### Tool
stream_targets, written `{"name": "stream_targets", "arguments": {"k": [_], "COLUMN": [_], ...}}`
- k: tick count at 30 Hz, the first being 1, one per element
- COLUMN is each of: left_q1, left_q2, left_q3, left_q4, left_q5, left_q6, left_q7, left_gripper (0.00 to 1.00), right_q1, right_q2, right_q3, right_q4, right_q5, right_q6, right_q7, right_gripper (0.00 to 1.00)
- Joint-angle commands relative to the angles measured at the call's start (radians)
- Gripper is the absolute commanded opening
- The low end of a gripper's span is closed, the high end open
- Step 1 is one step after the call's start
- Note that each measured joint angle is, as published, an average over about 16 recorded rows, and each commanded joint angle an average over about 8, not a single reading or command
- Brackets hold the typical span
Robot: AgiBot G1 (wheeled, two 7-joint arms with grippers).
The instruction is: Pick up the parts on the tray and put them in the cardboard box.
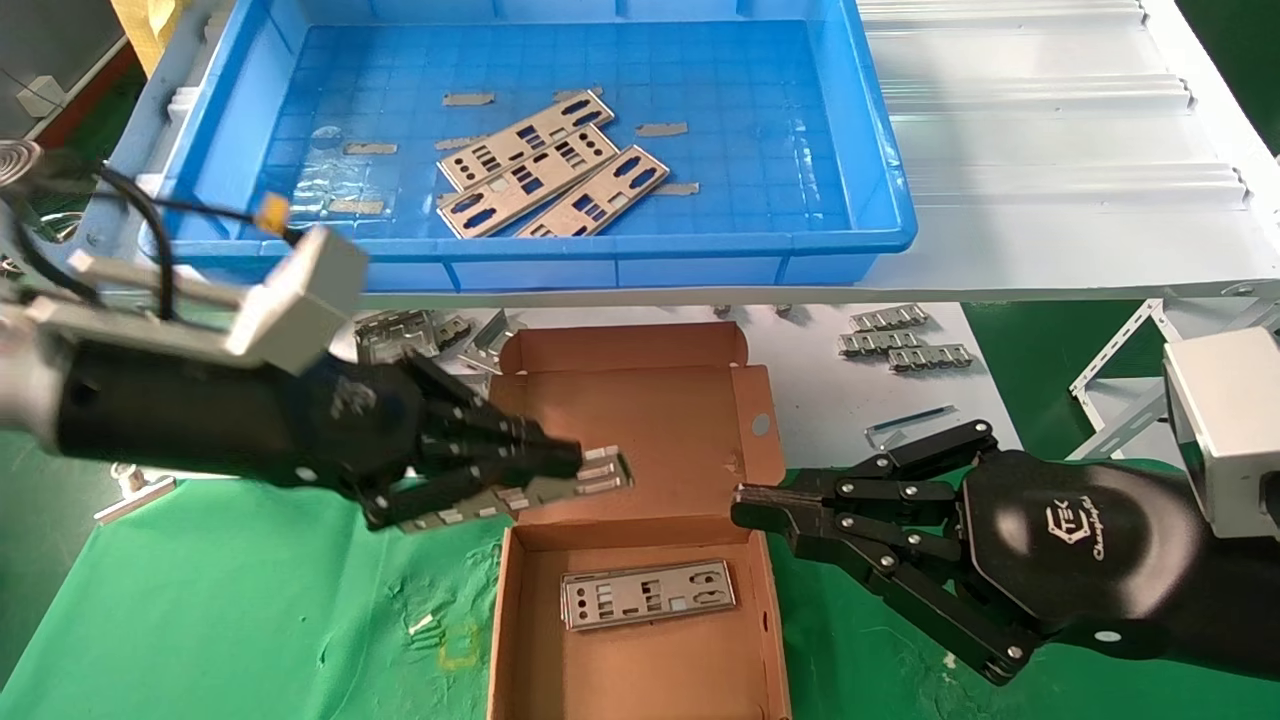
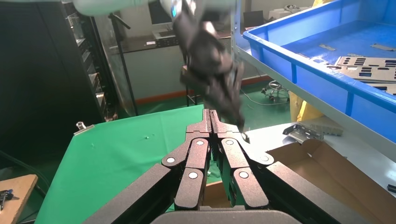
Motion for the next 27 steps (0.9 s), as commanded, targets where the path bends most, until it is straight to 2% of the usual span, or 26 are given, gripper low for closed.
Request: {"name": "stream_targets", "arguments": {"k": [1,12,19,21,22,23,27], "left_q1": [0.024,0.138,0.16,0.161,0.161,0.161,0.166], "left_q2": [0.019,0.202,0.318,0.346,0.36,0.372,0.416], "left_q3": [0.023,0.075,0.09,0.092,0.092,0.092,0.089], "left_q4": [0.031,0.281,0.445,0.483,0.5,0.515,0.565], "left_q5": [-0.001,0.022,0.045,0.051,0.052,0.053,0.052], "left_q6": [-0.001,-0.029,-0.087,-0.12,-0.137,-0.154,-0.209], "left_q7": [0.042,0.332,0.416,0.43,0.435,0.44,0.442], "left_gripper": [0.0,0.0,0.0,0.03,0.08,0.16,0.66], "right_q1": [0.0,0.0,0.0,0.0,0.0,0.0,0.0], "right_q2": [0.0,0.0,0.0,0.0,0.0,0.0,0.0], "right_q3": [0.0,0.0,0.0,0.0,0.0,0.0,0.0], "right_q4": [0.0,0.0,0.0,0.0,0.0,0.0,0.0], "right_q5": [0.0,0.0,0.0,0.0,0.0,0.0,0.0], "right_q6": [0.0,0.0,0.0,0.0,0.0,0.0,0.0], "right_q7": [0.0,0.0,0.0,0.0,0.0,0.0,0.0], "right_gripper": [1.0,1.0,1.0,1.0,1.0,1.0,1.0]}}
